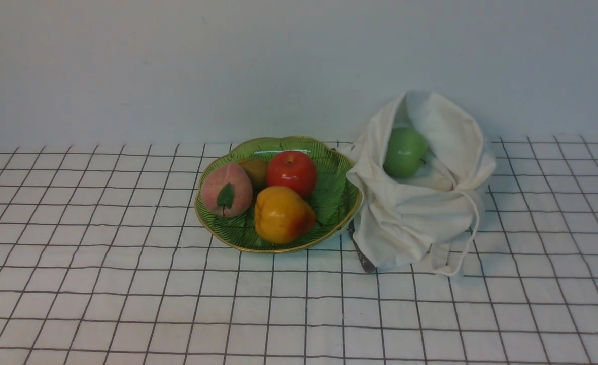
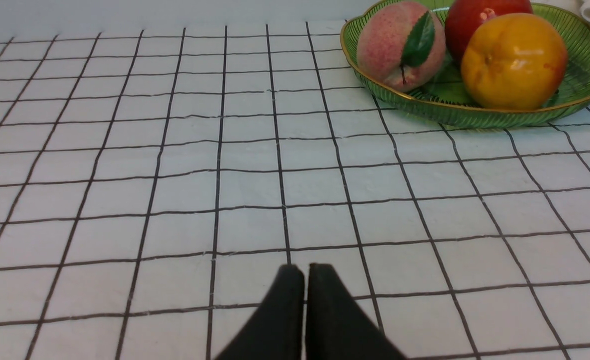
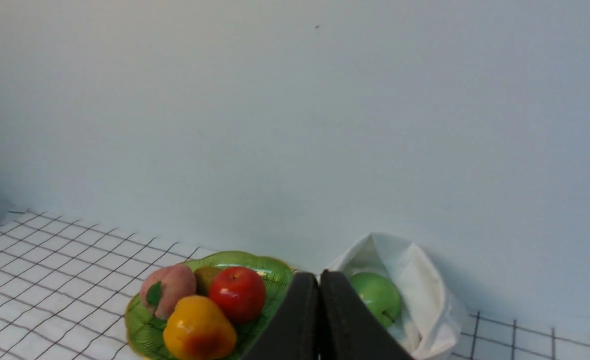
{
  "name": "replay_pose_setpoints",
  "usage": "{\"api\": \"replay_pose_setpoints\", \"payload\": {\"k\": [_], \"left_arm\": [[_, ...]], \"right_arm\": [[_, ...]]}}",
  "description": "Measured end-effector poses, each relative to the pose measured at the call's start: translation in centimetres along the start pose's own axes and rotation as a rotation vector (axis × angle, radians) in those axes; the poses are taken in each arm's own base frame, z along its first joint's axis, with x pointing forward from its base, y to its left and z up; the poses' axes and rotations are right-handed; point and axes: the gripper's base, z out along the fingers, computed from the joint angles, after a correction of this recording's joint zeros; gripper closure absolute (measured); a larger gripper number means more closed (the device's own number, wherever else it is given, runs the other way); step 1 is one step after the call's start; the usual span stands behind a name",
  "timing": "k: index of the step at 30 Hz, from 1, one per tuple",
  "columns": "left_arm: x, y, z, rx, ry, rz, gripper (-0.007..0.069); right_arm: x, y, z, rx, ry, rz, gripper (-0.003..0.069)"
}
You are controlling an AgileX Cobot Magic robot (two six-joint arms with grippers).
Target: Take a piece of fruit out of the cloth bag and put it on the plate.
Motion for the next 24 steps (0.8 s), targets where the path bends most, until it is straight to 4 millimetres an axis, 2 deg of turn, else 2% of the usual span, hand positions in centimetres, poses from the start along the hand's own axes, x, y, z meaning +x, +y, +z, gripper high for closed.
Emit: {"api": "replay_pose_setpoints", "payload": {"k": [2, 4, 13, 24], "left_arm": [[0.0, 0.0, 0.0, 0.000, 0.000, 0.000, 0.0632], [0.0, 0.0, 0.0, 0.000, 0.000, 0.000, 0.0632], [0.0, 0.0, 0.0, 0.000, 0.000, 0.000, 0.0632], [0.0, 0.0, 0.0, 0.000, 0.000, 0.000, 0.0632]], "right_arm": [[1.3, 0.0, 0.1, 0.002, -0.017, -0.004, 0.0673], [1.4, -0.1, -0.1, 0.014, -0.079, -0.022, 0.0673], [1.1, -0.2, -2.9, 0.032, -0.242, -0.052, 0.0673], [1.2, -0.2, -3.3, 0.032, -0.255, -0.052, 0.0673]]}}
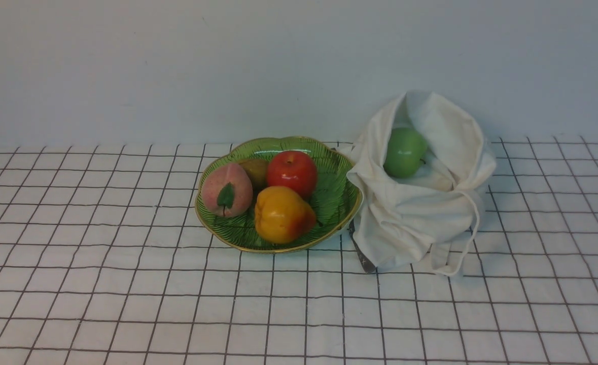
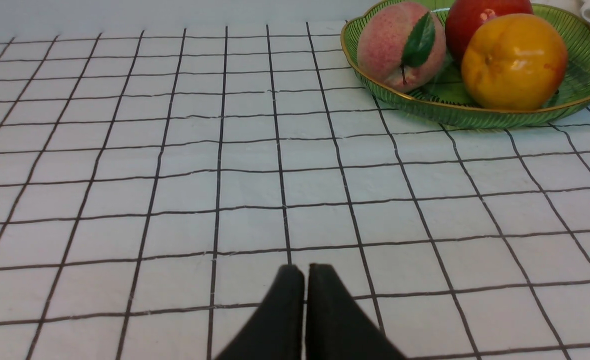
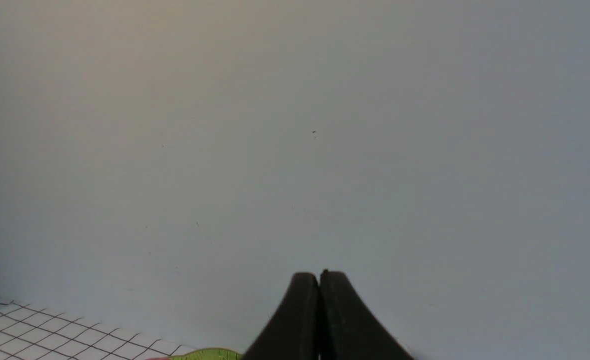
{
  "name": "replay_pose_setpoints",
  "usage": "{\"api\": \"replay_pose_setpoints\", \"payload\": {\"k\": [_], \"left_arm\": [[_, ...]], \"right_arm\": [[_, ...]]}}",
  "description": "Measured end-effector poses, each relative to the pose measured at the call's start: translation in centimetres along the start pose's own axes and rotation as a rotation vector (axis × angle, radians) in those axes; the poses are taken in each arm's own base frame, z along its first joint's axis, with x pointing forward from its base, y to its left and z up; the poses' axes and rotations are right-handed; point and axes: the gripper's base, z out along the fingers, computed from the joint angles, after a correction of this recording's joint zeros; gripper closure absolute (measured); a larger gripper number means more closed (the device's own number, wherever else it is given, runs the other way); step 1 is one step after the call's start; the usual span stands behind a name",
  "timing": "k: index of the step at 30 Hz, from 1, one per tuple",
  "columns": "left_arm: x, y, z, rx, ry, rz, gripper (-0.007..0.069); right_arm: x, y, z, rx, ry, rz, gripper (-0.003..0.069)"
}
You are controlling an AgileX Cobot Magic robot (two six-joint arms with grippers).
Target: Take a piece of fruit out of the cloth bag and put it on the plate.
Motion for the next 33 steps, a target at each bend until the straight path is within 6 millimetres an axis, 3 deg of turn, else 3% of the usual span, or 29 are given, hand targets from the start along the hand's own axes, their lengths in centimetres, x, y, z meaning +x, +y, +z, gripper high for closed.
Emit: {"api": "replay_pose_setpoints", "payload": {"k": [7, 9, 13, 21, 27, 33], "left_arm": [[0.0, 0.0, 0.0, 0.000, 0.000, 0.000, 0.0632], [0.0, 0.0, 0.0, 0.000, 0.000, 0.000, 0.0632], [0.0, 0.0, 0.0, 0.000, 0.000, 0.000, 0.0632], [0.0, 0.0, 0.0, 0.000, 0.000, 0.000, 0.0632], [0.0, 0.0, 0.0, 0.000, 0.000, 0.000, 0.0632], [0.0, 0.0, 0.0, 0.000, 0.000, 0.000, 0.0632]], "right_arm": [[0.1, 0.0, 0.0, 0.005, 0.004, -0.013, 0.0673], [1.2, 0.0, 0.4, 0.008, 0.033, -0.025, 0.0673], [5.0, 0.1, 1.1, 0.030, 0.141, -0.034, 0.0673], [15.6, -0.3, 0.2, 0.195, 0.386, -0.024, 0.0673], [18.9, -0.5, -0.5, 0.284, 0.444, 0.015, 0.0673], [20.4, -0.5, -0.7, 0.293, 0.481, 0.042, 0.0673]]}}
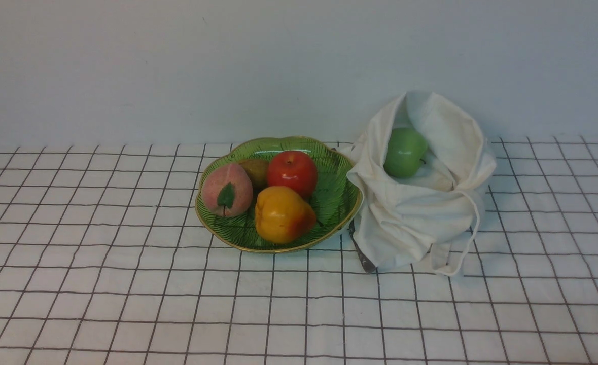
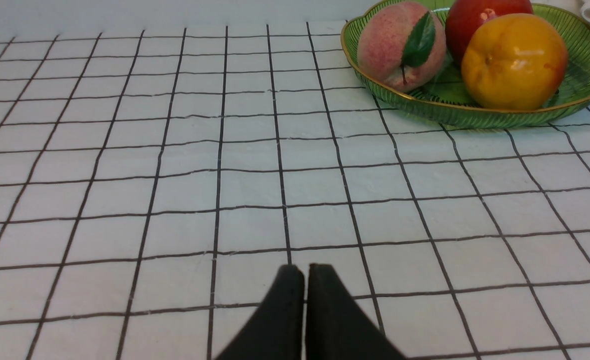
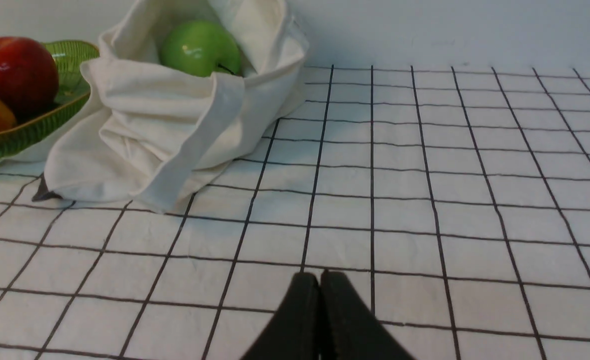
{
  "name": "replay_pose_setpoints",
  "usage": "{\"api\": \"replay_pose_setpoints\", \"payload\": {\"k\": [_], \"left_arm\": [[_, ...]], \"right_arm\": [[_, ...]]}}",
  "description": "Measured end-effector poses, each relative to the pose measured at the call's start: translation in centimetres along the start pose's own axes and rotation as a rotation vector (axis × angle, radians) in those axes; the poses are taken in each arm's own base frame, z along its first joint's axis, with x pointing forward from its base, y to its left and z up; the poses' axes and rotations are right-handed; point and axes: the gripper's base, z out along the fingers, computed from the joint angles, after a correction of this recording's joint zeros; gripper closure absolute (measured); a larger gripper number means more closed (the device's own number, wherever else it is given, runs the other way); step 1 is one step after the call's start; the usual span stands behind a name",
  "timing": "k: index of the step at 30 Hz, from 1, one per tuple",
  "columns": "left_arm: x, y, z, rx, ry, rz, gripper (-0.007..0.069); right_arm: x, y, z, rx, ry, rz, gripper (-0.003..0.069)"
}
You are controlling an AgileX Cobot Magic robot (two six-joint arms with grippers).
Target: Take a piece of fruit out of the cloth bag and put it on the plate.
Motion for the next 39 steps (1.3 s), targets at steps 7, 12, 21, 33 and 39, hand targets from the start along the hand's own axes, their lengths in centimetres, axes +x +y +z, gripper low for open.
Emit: {"api": "replay_pose_setpoints", "payload": {"k": [7, 12, 21, 33, 39], "left_arm": [[0.00, 0.00, 0.00, 0.000, 0.000, 0.000, 0.0632], [0.00, 0.00, 0.00, 0.000, 0.000, 0.000, 0.0632], [0.00, 0.00, 0.00, 0.000, 0.000, 0.000, 0.0632], [0.00, 0.00, 0.00, 0.000, 0.000, 0.000, 0.0632], [0.00, 0.00, 0.00, 0.000, 0.000, 0.000, 0.0632]], "right_arm": [[-0.16, 0.12, 0.11, -0.021, -0.046, -0.005, 0.0673], [-0.19, 0.29, 0.13, -0.052, -0.056, -0.013, 0.0673], [-0.20, 0.30, 0.13, -0.053, -0.057, -0.014, 0.0673], [-0.21, 0.30, 0.13, -0.053, -0.058, -0.014, 0.0673], [-0.21, 0.30, 0.13, -0.053, -0.058, -0.014, 0.0673]]}}
